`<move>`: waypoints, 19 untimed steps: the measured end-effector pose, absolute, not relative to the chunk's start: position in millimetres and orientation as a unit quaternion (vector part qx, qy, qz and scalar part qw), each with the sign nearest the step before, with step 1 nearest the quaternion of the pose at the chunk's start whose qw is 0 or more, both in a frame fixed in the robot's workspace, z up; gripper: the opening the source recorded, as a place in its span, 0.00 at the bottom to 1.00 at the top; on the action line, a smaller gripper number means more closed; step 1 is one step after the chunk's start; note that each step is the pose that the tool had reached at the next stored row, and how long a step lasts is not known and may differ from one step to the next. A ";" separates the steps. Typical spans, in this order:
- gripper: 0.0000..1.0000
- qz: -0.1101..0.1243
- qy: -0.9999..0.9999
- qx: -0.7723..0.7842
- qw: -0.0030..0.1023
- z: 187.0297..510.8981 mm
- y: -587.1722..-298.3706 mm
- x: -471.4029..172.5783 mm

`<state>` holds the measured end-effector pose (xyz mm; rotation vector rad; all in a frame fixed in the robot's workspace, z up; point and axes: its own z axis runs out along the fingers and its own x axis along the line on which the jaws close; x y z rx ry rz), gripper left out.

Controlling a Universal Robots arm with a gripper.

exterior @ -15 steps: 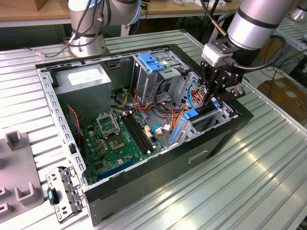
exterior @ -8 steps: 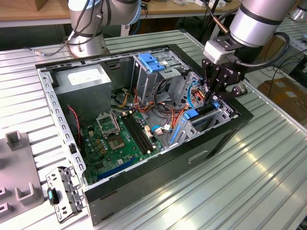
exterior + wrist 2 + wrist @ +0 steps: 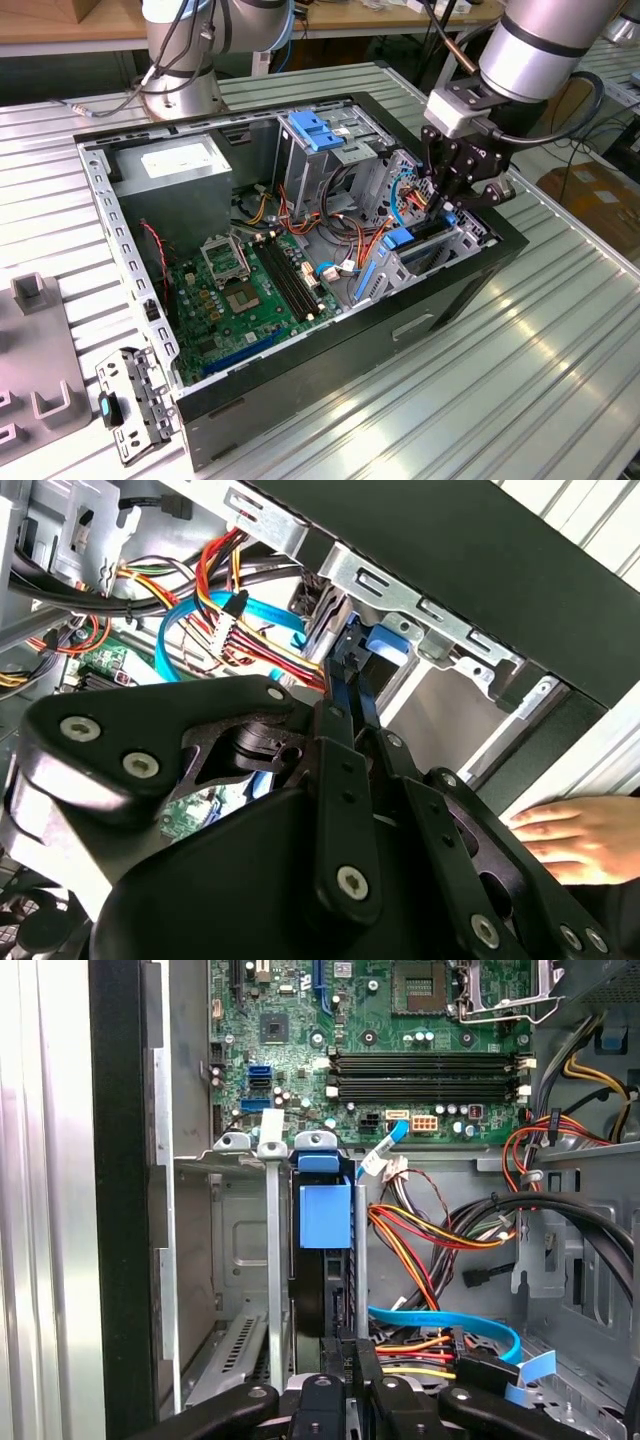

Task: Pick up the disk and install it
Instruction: 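Insert the first disk wire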

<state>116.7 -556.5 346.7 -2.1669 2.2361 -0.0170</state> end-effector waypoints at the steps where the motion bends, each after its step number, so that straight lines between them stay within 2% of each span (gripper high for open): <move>1: 0.16 -0.005 0.718 -0.696 0.014 346.4 -556.6 116.7; 19: 0.16 -0.004 0.718 -0.696 0.015 347.5 -557.9 116.0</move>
